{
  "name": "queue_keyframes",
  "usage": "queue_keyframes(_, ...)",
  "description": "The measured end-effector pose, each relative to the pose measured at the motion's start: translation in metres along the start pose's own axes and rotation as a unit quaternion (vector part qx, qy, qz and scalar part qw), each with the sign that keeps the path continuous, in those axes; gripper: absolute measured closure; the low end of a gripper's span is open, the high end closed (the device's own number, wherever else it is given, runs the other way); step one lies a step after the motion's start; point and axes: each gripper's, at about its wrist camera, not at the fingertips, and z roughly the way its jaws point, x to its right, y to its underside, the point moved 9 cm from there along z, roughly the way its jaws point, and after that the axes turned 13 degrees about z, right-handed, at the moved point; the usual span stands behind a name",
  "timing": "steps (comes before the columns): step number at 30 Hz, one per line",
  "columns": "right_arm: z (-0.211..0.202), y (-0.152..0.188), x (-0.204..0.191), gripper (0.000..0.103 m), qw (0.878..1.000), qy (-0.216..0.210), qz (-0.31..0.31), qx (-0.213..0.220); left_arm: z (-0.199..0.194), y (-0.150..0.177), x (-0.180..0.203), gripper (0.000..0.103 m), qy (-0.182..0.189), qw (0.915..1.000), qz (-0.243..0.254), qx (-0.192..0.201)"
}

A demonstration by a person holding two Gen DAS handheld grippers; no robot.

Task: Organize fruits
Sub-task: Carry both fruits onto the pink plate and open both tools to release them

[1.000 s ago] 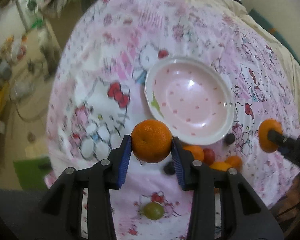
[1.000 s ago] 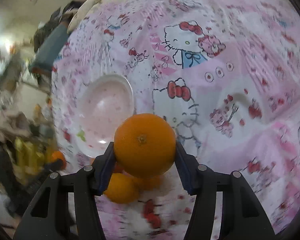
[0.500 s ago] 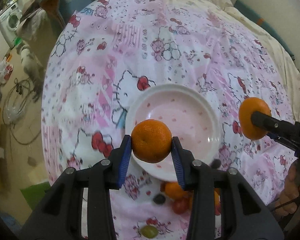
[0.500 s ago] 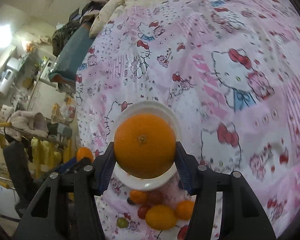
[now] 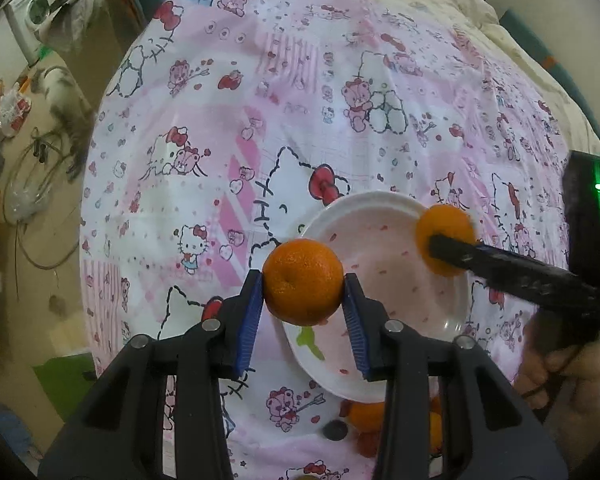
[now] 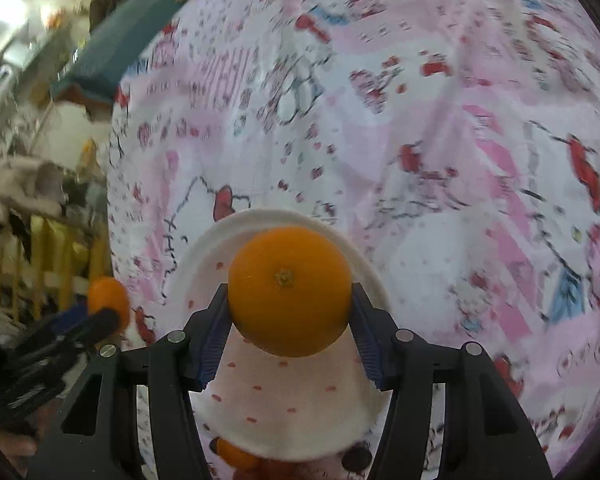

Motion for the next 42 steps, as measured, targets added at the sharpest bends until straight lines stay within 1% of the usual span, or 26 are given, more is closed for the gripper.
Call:
queue_keyframes(1,0.005,0.001,-0.002,0.044,1.0,0.009,-0.006,-0.004,0.001,0.0,0.0,0.068,-0.003,1.0,0.003,-0.001)
queue_keyframes(4,0.022,0.007,-0.001,0.044,0.995,0.09,-0.048,-0.014,0.004,0.003,-0.001,0.068,-0.014,0.9998,0.011,-0.008)
queue_keyframes(7,0.028,0.013,-0.002,0.043,0.991,0.113,-0.067,-0.013,0.008,0.007,-0.001,0.068,-0.011,0.9997,0.009,-0.018)
queue_keyframes(9,0.03,0.012,-0.002,0.04,0.991,0.117,-0.063,-0.014,0.008,0.01,0.002,0.068,-0.009,0.9997,0.011,-0.018)
queue_keyframes(12,0.032,0.012,0.001,0.038,0.993,0.104,-0.051,-0.016,0.006,0.015,0.003,0.068,-0.017,0.9995,0.018,-0.018)
queue_keyframes(13,0.032,0.012,0.003,0.036,0.994,0.099,-0.047,-0.017,0.006,0.016,0.002,0.068,-0.017,0.9996,0.016,-0.018)
queue_keyframes(16,0.03,0.013,0.011,0.034,0.997,0.072,-0.02,-0.036,0.006,0.019,-0.004,0.068,-0.021,0.9996,0.008,-0.018)
queue_keyframes(18,0.023,0.015,0.014,0.032,0.997,0.063,-0.01,-0.037,0.005,0.02,-0.007,0.068,-0.018,0.9997,0.001,-0.016)
queue_keyframes(20,0.006,0.015,0.014,0.029,0.998,0.054,-0.011,-0.023,0.004,0.019,-0.007,0.068,-0.015,0.9998,-0.004,-0.009)
queue_keyframes(21,-0.003,0.016,0.015,0.025,0.998,0.056,-0.012,-0.017,0.003,0.017,-0.005,0.068,-0.018,0.9998,0.003,-0.004)
queue_keyframes(23,-0.026,0.02,0.019,0.023,0.998,0.055,-0.006,0.0,0.004,0.015,0.002,0.068,-0.027,0.9994,0.022,-0.001)
queue_keyframes(24,-0.04,0.023,0.021,0.022,0.999,0.046,0.004,0.009,0.006,0.015,0.009,0.068,-0.024,0.9992,0.033,-0.003)
queue_keyframes(26,-0.065,0.03,0.027,0.019,0.999,0.021,0.026,0.029,0.01,0.017,0.017,0.068,-0.015,0.9991,0.039,-0.01)
queue_keyframes(28,-0.091,0.039,0.038,0.015,0.997,0.007,0.056,0.059,0.014,0.017,0.025,0.068,-0.01,0.9989,0.044,-0.013)
queue_keyframes(29,-0.097,0.042,0.04,0.014,0.995,-0.001,0.067,0.069,0.016,0.015,0.028,0.068,-0.011,0.9986,0.049,-0.013)
queue_keyframes(30,-0.102,0.046,0.042,0.012,0.994,-0.007,0.077,0.076,0.019,0.012,0.03,0.068,-0.013,0.9984,0.054,-0.013)
queue_keyframes(32,-0.112,0.055,0.05,0.012,0.991,-0.015,0.096,0.091,0.025,0.006,0.031,0.068,-0.018,0.9978,0.062,-0.012)
queue_keyframes(34,-0.115,0.059,0.059,0.011,0.989,-0.003,0.101,0.109,0.031,-0.001,0.03,0.068,-0.028,0.997,0.071,-0.012)
queue_keyframes(35,-0.113,0.06,0.065,0.011,0.988,0.008,0.105,0.113,0.033,-0.004,0.031,0.068,-0.027,0.9967,0.076,-0.01)
queue_keyframes(36,-0.11,0.06,0.07,0.011,0.988,0.016,0.108,0.111,0.034,-0.005,0.032,0.068,-0.027,0.9965,0.079,-0.008)
queue_keyframes(39,-0.106,0.061,0.073,0.011,0.988,0.013,0.107,0.107,0.04,-0.006,0.032,0.068,-0.035,0.9954,0.088,-0.012)
queue_keyframes(41,-0.106,0.061,0.073,0.011,0.988,0.005,0.111,0.109,0.046,-0.005,0.03,0.067,-0.036,0.9957,0.083,-0.018)
queue_keyframes(42,-0.107,0.061,0.071,0.011,0.988,-0.001,0.112,0.108,0.05,-0.004,0.029,0.067,-0.03,0.9965,0.074,-0.021)
